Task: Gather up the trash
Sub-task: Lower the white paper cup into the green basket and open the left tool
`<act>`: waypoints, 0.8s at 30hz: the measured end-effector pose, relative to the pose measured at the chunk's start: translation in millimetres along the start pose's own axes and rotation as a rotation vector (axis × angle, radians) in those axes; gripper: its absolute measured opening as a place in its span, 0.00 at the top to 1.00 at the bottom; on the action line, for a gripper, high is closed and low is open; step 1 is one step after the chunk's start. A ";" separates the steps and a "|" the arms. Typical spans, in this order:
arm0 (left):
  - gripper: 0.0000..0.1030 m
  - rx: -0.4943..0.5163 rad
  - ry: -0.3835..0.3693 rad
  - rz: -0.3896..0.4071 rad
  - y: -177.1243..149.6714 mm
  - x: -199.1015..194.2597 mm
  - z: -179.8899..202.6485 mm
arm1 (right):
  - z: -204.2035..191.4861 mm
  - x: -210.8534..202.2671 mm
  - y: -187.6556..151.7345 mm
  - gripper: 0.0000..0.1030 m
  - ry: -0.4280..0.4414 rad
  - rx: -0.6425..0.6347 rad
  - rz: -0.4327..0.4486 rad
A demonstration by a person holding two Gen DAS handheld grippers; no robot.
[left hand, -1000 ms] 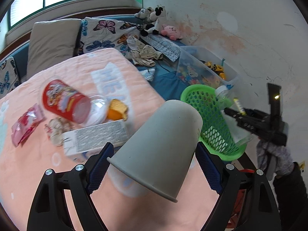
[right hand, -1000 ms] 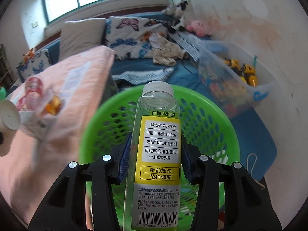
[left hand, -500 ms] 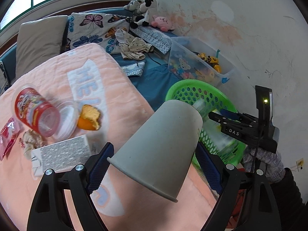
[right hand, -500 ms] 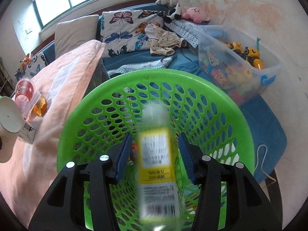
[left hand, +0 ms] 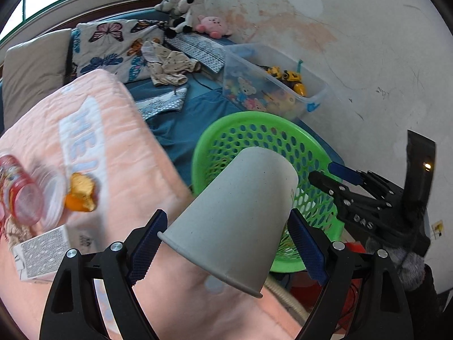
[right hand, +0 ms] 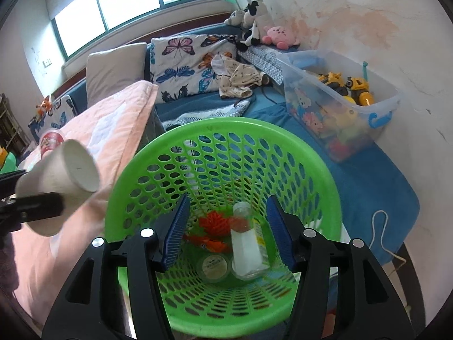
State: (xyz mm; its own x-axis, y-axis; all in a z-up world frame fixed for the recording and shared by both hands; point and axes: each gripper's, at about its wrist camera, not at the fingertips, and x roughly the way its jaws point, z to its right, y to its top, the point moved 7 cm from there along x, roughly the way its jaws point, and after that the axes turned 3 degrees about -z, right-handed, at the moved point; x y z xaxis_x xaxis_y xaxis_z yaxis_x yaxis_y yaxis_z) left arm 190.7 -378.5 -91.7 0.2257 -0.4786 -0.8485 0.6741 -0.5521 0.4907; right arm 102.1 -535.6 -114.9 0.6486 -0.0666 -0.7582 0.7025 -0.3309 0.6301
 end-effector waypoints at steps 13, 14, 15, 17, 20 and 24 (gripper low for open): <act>0.18 0.027 -0.011 -0.043 9.8 30.5 31.1 | 12.1 -31.5 -12.3 0.39 0.016 0.043 0.044; 0.17 0.029 -0.012 -0.047 10.0 32.3 32.2 | 12.5 -32.3 -13.6 0.39 0.016 0.045 0.044; 0.17 0.030 -0.009 -0.050 10.0 34.0 32.9 | 12.7 -32.9 -15.0 0.39 0.015 0.046 0.043; 0.16 0.024 -0.013 -0.049 11.0 35.3 33.6 | 12.0 -33.9 -17.4 0.39 0.017 0.048 0.042; 0.14 0.019 -0.034 -0.039 11.1 33.6 35.6 | 11.2 -36.1 -19.4 0.39 0.021 0.055 0.045; 0.13 0.020 -0.044 -0.030 7.1 28.1 36.9 | 9.5 -38.0 -20.3 0.39 0.025 0.055 0.048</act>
State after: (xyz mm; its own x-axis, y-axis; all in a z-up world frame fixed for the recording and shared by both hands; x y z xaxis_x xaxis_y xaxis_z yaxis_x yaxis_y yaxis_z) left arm 175.9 -421.1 -104.7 0.1737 -0.4911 -0.8536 0.6659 -0.5800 0.4692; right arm 60.4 -535.3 -100.5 0.6888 -0.0600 -0.7224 0.6536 -0.3796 0.6548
